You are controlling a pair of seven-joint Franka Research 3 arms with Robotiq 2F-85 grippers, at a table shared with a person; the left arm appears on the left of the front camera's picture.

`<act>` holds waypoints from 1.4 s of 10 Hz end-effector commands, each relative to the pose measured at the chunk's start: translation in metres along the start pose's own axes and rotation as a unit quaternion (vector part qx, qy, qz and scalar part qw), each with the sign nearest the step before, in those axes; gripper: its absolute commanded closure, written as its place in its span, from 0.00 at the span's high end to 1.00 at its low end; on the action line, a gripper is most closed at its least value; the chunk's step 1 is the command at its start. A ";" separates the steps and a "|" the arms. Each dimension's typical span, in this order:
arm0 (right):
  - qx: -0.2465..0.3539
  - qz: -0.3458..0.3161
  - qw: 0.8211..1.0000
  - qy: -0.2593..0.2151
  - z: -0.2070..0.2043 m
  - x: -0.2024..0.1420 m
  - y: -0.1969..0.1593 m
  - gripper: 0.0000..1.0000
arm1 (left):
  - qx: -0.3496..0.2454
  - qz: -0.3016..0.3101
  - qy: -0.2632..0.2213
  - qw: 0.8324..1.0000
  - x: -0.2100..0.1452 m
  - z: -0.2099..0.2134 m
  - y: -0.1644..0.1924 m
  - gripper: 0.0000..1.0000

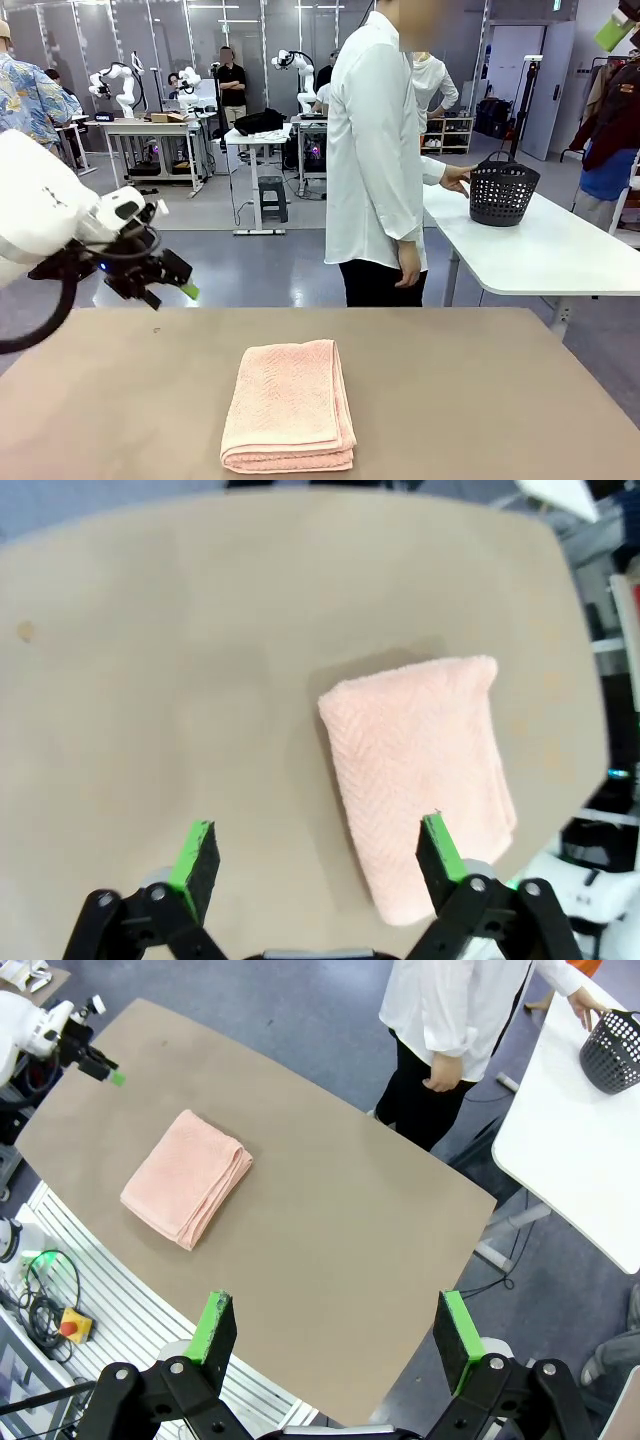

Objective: Fold the towel.
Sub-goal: Pick up the 100 cm Hotel Towel and place it on the left side of the table.

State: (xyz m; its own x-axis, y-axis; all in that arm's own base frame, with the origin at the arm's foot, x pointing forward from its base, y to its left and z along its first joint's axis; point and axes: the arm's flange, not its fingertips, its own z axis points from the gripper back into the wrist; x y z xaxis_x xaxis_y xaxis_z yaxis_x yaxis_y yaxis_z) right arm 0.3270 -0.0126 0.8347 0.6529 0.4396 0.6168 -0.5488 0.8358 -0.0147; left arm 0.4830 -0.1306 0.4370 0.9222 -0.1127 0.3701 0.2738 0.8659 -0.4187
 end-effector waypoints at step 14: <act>-0.002 -0.001 1.000 0.006 0.001 0.000 0.000 1.00 | -0.052 -0.021 0.013 0.998 -0.020 -0.059 0.000 1.00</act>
State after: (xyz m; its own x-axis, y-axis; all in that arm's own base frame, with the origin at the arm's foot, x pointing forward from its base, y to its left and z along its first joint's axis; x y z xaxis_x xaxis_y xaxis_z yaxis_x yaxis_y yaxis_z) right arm 0.3273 -0.0126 0.8346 0.6532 0.4397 0.6164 -0.5489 0.8357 -0.0144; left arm 0.4819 -0.1559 0.3931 0.9312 -0.1635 0.3259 0.3085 0.8296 -0.4654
